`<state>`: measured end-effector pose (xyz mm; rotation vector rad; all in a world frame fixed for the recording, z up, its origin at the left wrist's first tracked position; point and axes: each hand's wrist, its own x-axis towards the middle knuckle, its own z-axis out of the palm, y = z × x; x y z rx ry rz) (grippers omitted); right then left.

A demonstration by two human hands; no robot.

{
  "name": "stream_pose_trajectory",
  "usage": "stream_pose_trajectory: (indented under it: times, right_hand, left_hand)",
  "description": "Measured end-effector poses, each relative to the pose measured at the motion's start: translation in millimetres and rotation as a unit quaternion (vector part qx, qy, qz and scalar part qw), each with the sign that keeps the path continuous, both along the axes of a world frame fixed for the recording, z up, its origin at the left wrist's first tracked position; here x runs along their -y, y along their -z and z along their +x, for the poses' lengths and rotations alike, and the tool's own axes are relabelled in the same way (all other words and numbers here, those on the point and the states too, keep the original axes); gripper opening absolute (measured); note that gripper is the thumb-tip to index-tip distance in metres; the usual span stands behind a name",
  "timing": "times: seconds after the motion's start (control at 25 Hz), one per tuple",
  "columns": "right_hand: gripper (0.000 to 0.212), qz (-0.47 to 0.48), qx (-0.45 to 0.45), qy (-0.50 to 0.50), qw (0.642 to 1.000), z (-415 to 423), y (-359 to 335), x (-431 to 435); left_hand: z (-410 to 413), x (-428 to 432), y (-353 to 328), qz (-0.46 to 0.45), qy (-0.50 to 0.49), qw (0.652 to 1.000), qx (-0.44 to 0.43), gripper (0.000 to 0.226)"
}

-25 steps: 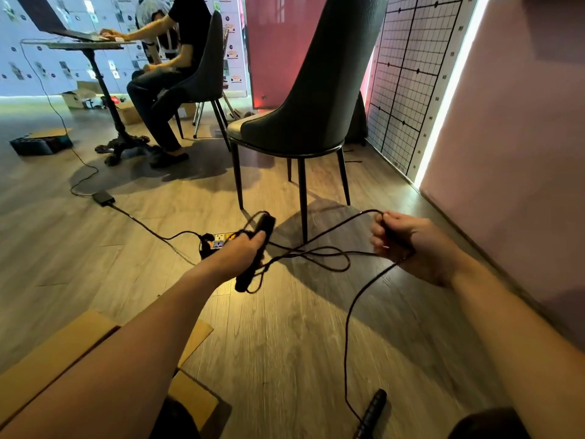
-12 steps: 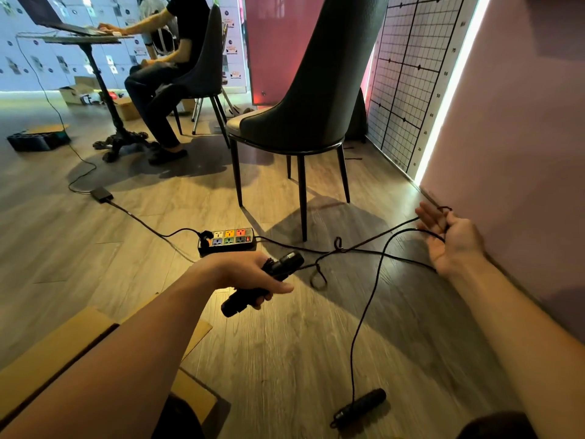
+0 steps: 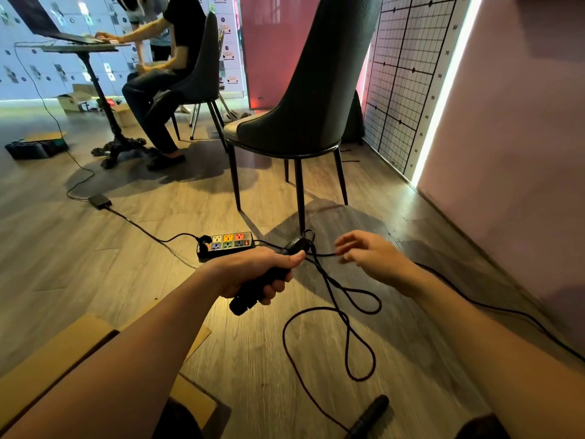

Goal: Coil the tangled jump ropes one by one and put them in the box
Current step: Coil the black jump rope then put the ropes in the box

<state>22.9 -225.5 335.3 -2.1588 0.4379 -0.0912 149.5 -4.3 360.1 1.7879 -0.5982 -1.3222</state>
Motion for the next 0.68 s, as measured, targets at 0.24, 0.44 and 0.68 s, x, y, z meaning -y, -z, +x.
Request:
stream_pose_trajectory:
  times: [0.24, 0.44, 0.68]
  right_hand:
    - [0.047, 0.133, -0.027, -0.056, 0.989, -1.7, -33.2, -52.8]
    - [0.022, 0.227, 0.052, 0.083, 0.969, 8.8, -28.9, -44.5]
    - [0.015, 0.298, 0.183, 0.392, 0.851, 13.0, -12.1, 25.3]
  left_hand:
    - [-0.2, 1.0, 2.1, 0.01, -0.001, 1.0, 0.022, 0.042]
    - [-0.1, 1.0, -0.9, 0.017, -0.029, 0.999, 0.039, 0.044]
    - [-2.7, -11.4, -8.0, 0.116, 0.043, 0.992, -0.008, 0.065]
